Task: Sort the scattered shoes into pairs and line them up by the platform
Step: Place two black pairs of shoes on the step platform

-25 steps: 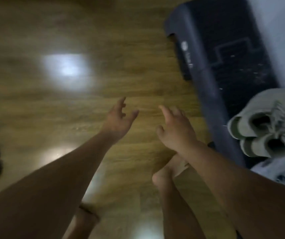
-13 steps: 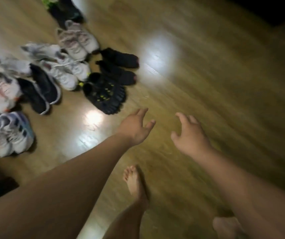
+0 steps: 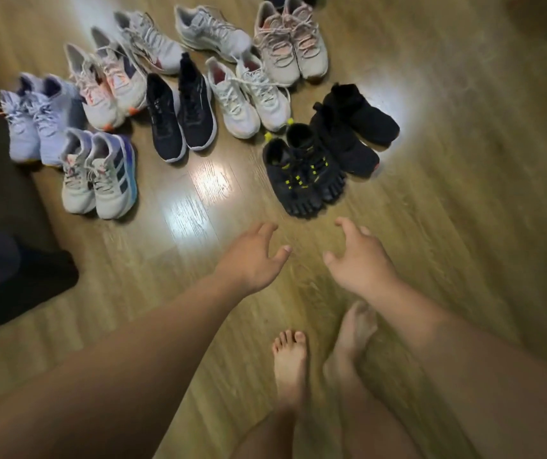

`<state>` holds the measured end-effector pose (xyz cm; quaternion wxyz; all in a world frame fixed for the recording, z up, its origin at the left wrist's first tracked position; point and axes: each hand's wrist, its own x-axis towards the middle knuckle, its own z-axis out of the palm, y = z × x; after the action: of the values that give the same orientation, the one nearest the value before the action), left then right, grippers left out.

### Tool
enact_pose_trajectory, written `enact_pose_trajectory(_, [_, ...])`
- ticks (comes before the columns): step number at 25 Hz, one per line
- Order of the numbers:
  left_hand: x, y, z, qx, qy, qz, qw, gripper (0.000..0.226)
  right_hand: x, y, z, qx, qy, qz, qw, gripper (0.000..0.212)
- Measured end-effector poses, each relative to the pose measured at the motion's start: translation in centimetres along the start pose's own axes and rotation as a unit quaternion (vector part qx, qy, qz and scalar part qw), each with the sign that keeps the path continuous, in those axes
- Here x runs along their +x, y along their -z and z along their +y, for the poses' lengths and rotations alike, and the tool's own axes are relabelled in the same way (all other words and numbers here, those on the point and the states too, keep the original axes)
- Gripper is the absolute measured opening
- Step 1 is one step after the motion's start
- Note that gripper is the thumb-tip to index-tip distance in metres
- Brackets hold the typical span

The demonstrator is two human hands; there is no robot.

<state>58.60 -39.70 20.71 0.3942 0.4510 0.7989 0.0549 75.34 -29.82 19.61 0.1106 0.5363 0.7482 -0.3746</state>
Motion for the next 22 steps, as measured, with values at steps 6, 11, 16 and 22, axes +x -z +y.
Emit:
enact_pose_trajectory(6, [7.2,0.7,-0.7,0.04,0.093,-0.065,0.993,0.057,7.0,2.9,2.5,0.036,-0.074,-0.036,0.996,0.061])
enact_pose_trajectory(11, [16.3,2.9,0.5,0.053,0.162,-0.072,0.983,0.054,15.2,7.6,4.2,0.085,-0.11,-0.039,0.99,0.055])
enact_pose_trajectory(16, [24.7,5.5,0.1,0.139,0.114,-0.129,0.975,0.047,22.3,8.1,2.0,0.177,-0.173,-0.054,0.967,0.052])
enact_pose_trajectory(22, [41.6,9.6,0.4,0.26,-0.188,-0.081,0.944,0.038,31.6,-1.7,-5.2,0.381,-0.266,-0.094,0.881,0.063])
